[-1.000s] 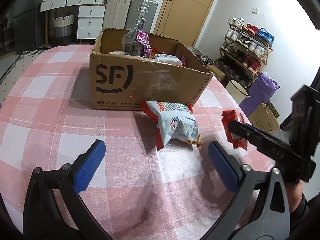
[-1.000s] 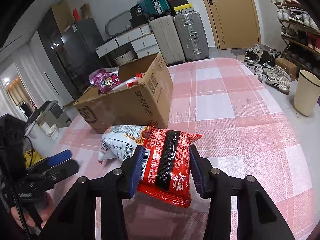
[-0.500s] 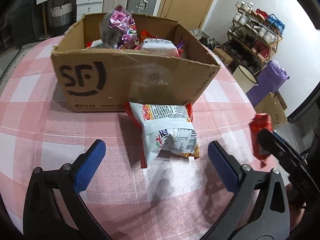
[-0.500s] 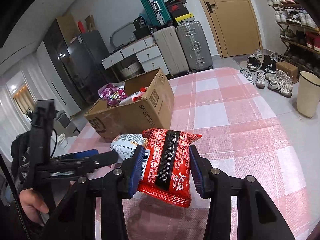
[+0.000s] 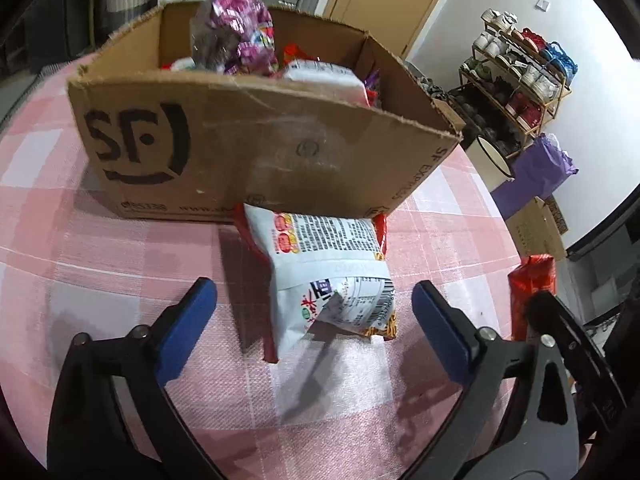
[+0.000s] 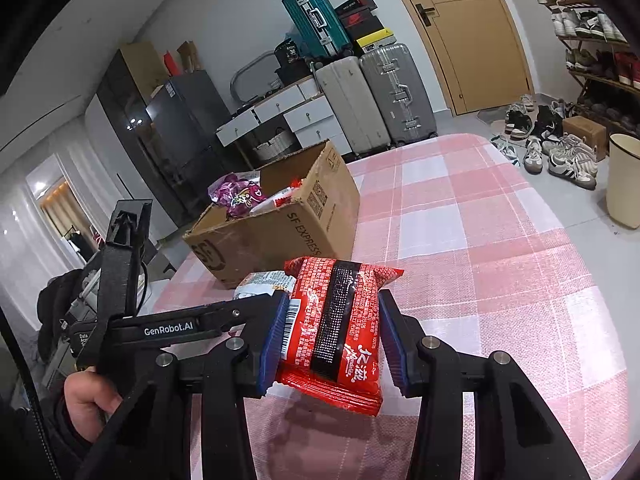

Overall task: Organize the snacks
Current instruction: 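Grasp the red chip pack with the right gripper while the left grasps the white chip bag, then lift both packs and carry them over the SF box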

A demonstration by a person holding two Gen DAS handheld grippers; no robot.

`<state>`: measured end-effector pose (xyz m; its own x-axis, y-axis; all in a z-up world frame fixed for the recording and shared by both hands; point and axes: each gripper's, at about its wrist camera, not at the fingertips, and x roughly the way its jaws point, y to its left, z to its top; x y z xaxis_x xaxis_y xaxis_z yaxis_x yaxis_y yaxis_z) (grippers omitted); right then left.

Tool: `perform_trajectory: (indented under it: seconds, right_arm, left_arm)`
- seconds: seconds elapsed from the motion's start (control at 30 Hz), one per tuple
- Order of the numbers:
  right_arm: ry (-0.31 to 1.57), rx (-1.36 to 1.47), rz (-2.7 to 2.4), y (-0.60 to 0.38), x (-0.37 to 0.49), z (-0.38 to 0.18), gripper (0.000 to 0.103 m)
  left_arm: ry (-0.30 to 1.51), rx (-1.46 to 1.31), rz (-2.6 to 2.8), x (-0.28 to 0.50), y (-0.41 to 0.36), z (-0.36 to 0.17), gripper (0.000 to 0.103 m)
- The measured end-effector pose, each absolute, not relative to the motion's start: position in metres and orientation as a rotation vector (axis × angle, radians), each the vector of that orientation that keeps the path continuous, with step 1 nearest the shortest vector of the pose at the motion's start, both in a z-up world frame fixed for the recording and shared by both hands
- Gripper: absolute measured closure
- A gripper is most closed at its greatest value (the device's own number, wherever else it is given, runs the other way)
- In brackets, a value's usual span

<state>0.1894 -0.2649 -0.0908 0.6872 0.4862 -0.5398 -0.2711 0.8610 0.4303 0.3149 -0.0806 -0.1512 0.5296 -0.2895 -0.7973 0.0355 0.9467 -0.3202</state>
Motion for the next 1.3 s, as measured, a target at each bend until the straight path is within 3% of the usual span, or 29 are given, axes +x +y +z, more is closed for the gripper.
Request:
perform_trajectory:
  seconds: [0.27, 0.4, 0.47, 0.5, 0.63, 1.3]
  right_arm:
    - [0.69, 0.35, 0.444, -0.267, 0.19, -0.095, 0.058]
    - [0.697, 0.359, 0.443, -0.268, 0.191, -0.098, 0.058]
    - [0.698, 0.364, 0.443, -0.268, 0.191, -0.099, 0.058]
    - [0.697, 0.365, 0.445, -0.268, 0.191, -0.099, 0.058]
    - [0.7, 0.365, 0.449, -0.267, 0.191, -0.1, 0.058]
    - [0.67, 0.3, 0.471, -0.244, 0.17, -0.07, 0.058]
  left_arm:
    - [0.984, -0.307, -0.225, 0.33, -0.083, -0.157, 0.012]
    - [1.006, -0.338, -0.248, 0.336, -0.078, -0.166, 0.026]
    - [1.01, -0.357, -0.286, 0.339, -0.081, -0.168, 0.036]
    - [1.012, -0.365, -0.307, 0.341, -0.083, -0.17, 0.048]
    - [0.988, -0.391, -0.351, 0.341, -0.086, -0.169, 0.057]
    - [0.894, -0.313, -0.338, 0.282, -0.086, -0.109, 0.057]
